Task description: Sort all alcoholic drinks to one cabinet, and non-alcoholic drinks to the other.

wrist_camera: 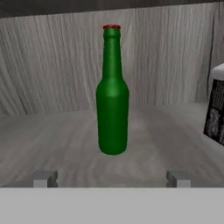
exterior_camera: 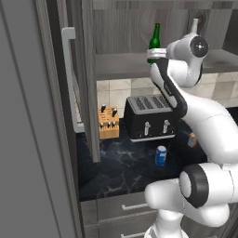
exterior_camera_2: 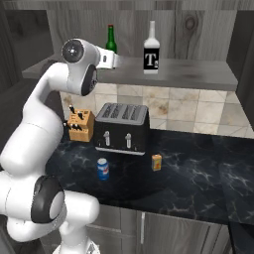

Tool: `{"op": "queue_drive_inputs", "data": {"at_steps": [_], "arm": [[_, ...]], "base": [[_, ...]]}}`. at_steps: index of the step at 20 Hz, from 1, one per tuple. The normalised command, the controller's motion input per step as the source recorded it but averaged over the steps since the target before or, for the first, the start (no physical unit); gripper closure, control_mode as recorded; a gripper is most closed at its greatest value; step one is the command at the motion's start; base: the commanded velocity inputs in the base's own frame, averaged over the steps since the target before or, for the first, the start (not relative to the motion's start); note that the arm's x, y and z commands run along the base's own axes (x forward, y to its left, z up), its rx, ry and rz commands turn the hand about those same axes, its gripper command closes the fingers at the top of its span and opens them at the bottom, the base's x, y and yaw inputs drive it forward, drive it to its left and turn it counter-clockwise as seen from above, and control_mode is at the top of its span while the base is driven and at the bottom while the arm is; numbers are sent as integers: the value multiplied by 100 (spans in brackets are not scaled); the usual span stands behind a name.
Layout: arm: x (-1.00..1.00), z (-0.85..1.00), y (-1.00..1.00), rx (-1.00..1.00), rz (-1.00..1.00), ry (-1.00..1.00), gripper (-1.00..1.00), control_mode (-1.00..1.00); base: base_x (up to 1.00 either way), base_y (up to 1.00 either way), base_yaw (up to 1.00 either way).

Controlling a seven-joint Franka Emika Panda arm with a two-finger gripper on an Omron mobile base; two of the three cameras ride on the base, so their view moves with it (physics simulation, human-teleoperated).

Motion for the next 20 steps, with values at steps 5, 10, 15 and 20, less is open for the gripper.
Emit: {"op": "queue_drive_inputs", "data": {"at_steps": [5, 10, 15, 20], "arm": [[-100, -32, 0, 5, -1, 2, -100, -100], [-100, -58, 0, 6, -4, 22, -100, -100], [-63, -87, 1, 5, -1, 37, -100, -100], [-7, -89, 0, 1, 0, 29, -100, -100]], "base": [[0, 0, 0], [0, 0, 0], [0, 0, 0], [0, 0, 0]]}}
